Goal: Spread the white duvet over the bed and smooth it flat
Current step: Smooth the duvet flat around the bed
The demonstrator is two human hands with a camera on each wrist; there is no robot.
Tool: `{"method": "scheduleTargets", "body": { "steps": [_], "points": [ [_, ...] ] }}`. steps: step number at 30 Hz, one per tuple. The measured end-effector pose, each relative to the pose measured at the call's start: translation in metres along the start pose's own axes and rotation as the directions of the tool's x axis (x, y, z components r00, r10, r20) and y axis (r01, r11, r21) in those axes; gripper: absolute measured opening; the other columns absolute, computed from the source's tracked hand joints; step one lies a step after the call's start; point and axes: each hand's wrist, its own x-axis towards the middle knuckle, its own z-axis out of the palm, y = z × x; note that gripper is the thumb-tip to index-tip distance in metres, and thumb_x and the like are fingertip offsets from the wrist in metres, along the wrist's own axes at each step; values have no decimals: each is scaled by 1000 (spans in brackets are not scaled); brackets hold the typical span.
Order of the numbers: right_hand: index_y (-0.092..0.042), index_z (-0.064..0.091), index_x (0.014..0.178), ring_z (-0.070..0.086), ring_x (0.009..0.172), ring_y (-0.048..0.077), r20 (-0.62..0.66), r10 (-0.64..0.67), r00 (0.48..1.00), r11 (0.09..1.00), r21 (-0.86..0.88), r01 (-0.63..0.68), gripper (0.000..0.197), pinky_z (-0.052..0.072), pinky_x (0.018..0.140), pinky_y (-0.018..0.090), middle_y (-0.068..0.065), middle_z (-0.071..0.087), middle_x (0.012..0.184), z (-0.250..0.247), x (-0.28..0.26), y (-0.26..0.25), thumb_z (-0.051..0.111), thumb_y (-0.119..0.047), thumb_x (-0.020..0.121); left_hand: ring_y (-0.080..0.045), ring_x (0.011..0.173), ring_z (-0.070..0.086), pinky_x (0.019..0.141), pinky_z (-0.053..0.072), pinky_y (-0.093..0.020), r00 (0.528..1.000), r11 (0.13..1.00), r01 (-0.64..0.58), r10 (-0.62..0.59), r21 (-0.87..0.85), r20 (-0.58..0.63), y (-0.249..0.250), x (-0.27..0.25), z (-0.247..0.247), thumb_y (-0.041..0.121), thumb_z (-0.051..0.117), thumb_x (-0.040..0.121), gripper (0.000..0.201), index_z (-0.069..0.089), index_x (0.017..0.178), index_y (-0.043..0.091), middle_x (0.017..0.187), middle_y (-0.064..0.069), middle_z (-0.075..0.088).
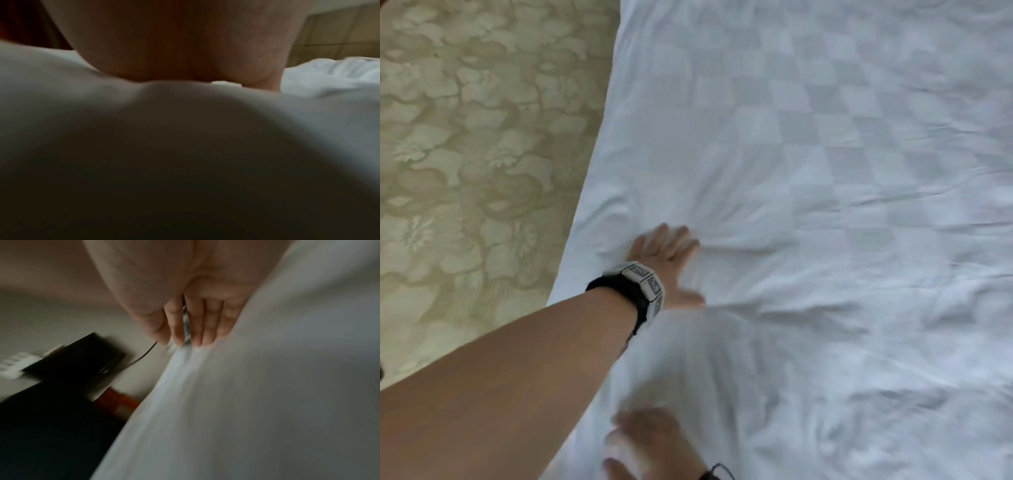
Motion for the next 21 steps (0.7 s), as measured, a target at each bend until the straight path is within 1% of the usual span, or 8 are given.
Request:
{"method": "scheduleTargets", "body": {
  "steps": [3, 4, 6, 9, 13, 16, 18, 21],
  "points": [
    [-34, 54, 115, 39, 128, 17, -102, 283, 954, 957, -42, -288, 39, 39, 100, 37, -1, 46, 141, -31, 41, 16, 50, -52, 81, -19, 146, -21, 118, -1, -47, 992, 988, 116, -110, -102, 65, -72, -12, 8, 81, 44, 69, 104, -14, 146, 42, 154, 18, -28],
    [-35, 48, 128, 26, 138, 20, -154, 428, 891, 879, -157, -450, 52, 32, 106, 43, 0, 31, 152, -50, 61, 30, 52, -54, 80, -20, 147, -18, 119, 2, -47, 988, 982, 135, -123, -131, 94, -91, -16, 11, 81, 44, 69, 104, -14, 147, 41, 154, 17, -28],
    [-38, 28, 143, 6, 145, 22, -161, 713, 683, 648, -220, -729, 73, 21, 112, 51, -2, 6, 159, -86, 101, 53, 57, -59, 80, -24, 149, -2, 120, 11, -42, 979, 962, 159, -124, -222, 165, -119, -29, 17, 77, 46, 73, 104, -11, 149, 36, 158, 10, -19],
    [-42, 6, 145, -1, 145, 29, -112, 831, 544, 518, -200, -832, 95, 20, 112, 58, -3, -6, 157, -81, 165, 45, 56, -73, 70, -24, 125, 50, 97, 43, -28, 932, 898, 270, -153, -348, 329, -177, -57, 30, 67, 50, 82, 93, 5, 152, 25, 157, -8, 24],
    [-39, -19, 144, -22, 142, 37, -19, 851, 525, 497, -296, -816, 121, 4, 113, 61, 4, -30, 154, -11, 253, 4, 55, -83, 59, -18, 139, 36, 109, 31, -24, 808, 915, 378, -249, -145, 533, -293, -110, 57, 61, 41, 91, 75, 25, 149, 16, 154, -3, 32],
    [-35, -26, 143, -25, 141, 41, -55, 859, 509, 458, -359, -813, 133, 2, 110, 64, 12, -31, 153, 22, 288, -19, 55, -87, 50, -17, 128, 46, 98, 37, -21, 735, 906, 422, -335, -12, 589, -358, -136, 66, 60, 38, 93, 65, 41, 136, 12, 141, -7, 45],
    [-35, -26, 143, -23, 141, 40, -73, 876, 476, 414, -393, -821, 136, 6, 110, 63, 14, -27, 154, 24, 292, -26, 53, -88, 46, -17, 122, 49, 93, 38, -21, 761, 892, 447, -345, -59, 550, -376, -132, 53, 59, 38, 93, 57, 44, 131, 17, 136, -4, 48],
    [-35, -29, 142, -25, 141, 38, -38, 897, 440, 380, -441, -813, 138, 8, 110, 62, 14, -29, 154, 17, 295, -33, 50, -89, 43, -15, 121, 53, 92, 41, -21, 868, 902, 376, -263, -211, 422, -370, -101, 18, 55, 41, 93, 56, 39, 139, 22, 142, 2, 47]
  ]
}}
